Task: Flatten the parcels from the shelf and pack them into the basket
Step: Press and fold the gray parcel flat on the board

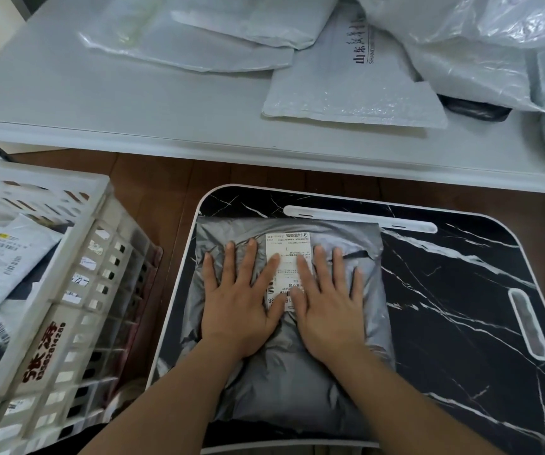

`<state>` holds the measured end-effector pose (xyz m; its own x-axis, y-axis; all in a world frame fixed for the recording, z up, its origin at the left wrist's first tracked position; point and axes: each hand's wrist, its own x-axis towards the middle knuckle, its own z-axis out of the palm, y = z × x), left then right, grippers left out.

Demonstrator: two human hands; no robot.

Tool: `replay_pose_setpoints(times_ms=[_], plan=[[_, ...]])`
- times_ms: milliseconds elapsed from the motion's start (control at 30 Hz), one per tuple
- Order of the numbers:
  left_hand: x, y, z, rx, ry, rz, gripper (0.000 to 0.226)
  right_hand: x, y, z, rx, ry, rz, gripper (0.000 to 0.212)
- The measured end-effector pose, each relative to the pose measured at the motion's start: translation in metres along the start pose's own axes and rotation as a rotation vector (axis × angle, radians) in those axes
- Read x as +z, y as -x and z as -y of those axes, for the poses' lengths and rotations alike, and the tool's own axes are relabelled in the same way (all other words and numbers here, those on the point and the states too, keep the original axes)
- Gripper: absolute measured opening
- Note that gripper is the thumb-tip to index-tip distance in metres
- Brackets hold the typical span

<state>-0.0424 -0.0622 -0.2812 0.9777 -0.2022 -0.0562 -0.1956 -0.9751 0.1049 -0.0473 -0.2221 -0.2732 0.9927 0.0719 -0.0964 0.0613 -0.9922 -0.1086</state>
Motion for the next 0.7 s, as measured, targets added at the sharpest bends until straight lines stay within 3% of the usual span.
replay_pose_setpoints(times_ms=[300, 600, 700], plan=[[-0.011, -0.025, 0.022, 0.053, -0.038, 0.083, 0.070, 0.009, 0.003, 0.000, -0.025, 0.022, -0.002, 0.074], [-0.024, -0.041, 0.035, -0.178, -0.087, 0.167, 0.073, 0.011, 0.002, -0.001, -0.019, 0.044, 0.007, 0.080], [-0.035, -0.017, 0.008, -0.149, -0.014, 0.151, 0.063, 0.007, 0.002, 0.001, -0.012, 0.045, 0.038, 0.081]])
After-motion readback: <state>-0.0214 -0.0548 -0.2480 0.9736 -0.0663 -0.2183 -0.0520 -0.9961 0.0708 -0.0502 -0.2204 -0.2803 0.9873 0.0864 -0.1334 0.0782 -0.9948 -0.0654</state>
